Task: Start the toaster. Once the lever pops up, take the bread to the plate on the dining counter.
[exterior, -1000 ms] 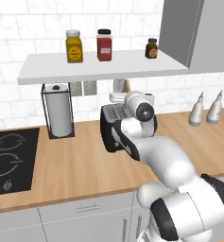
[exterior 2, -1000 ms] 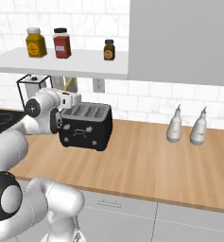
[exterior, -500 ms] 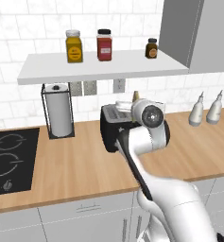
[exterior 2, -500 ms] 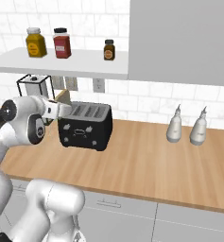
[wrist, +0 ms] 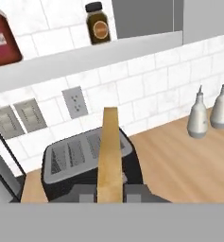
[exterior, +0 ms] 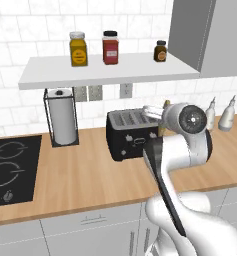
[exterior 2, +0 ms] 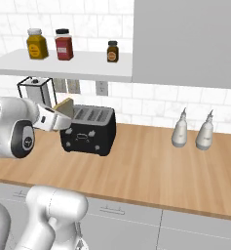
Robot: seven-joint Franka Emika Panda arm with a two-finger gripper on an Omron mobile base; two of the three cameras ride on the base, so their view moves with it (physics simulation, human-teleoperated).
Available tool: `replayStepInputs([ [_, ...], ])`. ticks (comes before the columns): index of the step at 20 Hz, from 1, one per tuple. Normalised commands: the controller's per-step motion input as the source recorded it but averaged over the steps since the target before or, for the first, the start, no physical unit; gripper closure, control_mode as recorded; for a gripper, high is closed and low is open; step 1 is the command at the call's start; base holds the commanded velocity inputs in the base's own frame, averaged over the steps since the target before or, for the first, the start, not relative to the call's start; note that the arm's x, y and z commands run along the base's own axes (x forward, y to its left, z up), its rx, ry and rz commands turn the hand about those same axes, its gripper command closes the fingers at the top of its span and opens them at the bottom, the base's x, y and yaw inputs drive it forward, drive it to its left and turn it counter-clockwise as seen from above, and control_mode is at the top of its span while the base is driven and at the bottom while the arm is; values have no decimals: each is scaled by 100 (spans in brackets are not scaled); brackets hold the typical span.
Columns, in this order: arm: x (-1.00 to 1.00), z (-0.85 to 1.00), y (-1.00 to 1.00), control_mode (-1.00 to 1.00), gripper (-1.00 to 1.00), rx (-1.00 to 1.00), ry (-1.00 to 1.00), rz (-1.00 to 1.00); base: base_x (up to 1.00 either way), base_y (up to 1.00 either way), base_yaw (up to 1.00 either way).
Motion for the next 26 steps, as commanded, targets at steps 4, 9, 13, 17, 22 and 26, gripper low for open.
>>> replayStepInputs([
  [4,-54,24,-14,-100,100,9,33,-3,0,0,0],
  [9,-61,0,-2,-100,100,2,30,0,0,0,0],
  [13,-69,-7,0,-100,100,0,20,4,0,0,0],
  [17,-83,-15,0,-100,100,0,8,10,0,0,0],
  [22,-33,-20,9,-100,100,-2,8,8,0,0,0],
  [26,-13,-9,8,100,100,-1,0,1,-33,8,0],
])
